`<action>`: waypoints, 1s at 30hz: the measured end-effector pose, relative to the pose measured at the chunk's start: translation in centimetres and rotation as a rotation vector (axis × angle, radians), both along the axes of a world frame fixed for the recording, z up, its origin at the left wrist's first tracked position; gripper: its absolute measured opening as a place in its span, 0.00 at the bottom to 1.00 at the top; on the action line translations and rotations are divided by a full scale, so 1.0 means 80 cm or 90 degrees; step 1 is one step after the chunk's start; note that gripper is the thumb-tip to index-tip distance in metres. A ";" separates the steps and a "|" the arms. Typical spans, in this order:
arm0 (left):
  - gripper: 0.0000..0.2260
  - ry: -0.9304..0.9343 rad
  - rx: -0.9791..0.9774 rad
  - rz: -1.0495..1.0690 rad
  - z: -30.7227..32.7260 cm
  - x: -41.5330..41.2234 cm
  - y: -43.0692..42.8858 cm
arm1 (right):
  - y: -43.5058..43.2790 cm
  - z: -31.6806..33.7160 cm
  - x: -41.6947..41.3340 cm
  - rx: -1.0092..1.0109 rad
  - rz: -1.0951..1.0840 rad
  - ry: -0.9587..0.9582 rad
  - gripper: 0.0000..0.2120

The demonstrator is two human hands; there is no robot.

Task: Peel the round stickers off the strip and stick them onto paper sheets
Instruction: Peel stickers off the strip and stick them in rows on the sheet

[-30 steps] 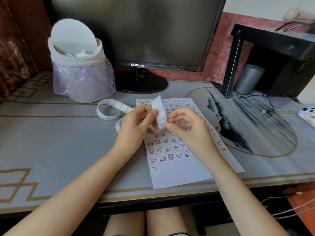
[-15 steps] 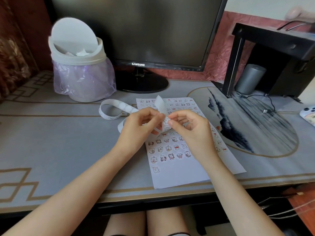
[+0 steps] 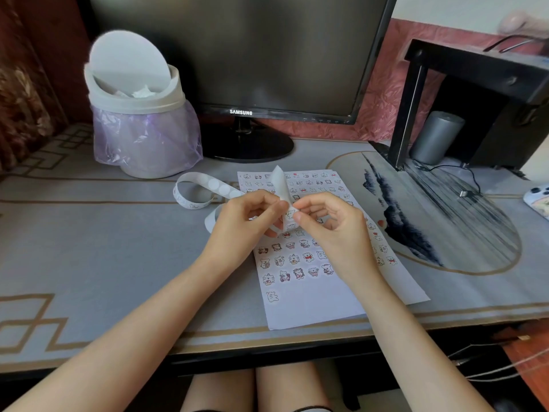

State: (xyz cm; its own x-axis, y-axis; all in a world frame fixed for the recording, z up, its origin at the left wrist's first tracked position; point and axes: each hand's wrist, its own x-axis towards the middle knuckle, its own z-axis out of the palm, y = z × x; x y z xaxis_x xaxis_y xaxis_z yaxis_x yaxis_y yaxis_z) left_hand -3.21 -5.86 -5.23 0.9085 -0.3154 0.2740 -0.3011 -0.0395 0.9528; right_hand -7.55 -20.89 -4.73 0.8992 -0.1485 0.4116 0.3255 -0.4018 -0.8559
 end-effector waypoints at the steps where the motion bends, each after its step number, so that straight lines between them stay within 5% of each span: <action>1: 0.07 0.002 0.000 0.000 0.000 0.000 0.000 | 0.000 0.000 0.000 -0.005 -0.001 -0.002 0.07; 30: 0.06 0.025 -0.011 -0.002 0.000 -0.001 -0.001 | -0.002 -0.001 0.003 -0.027 -0.008 -0.004 0.07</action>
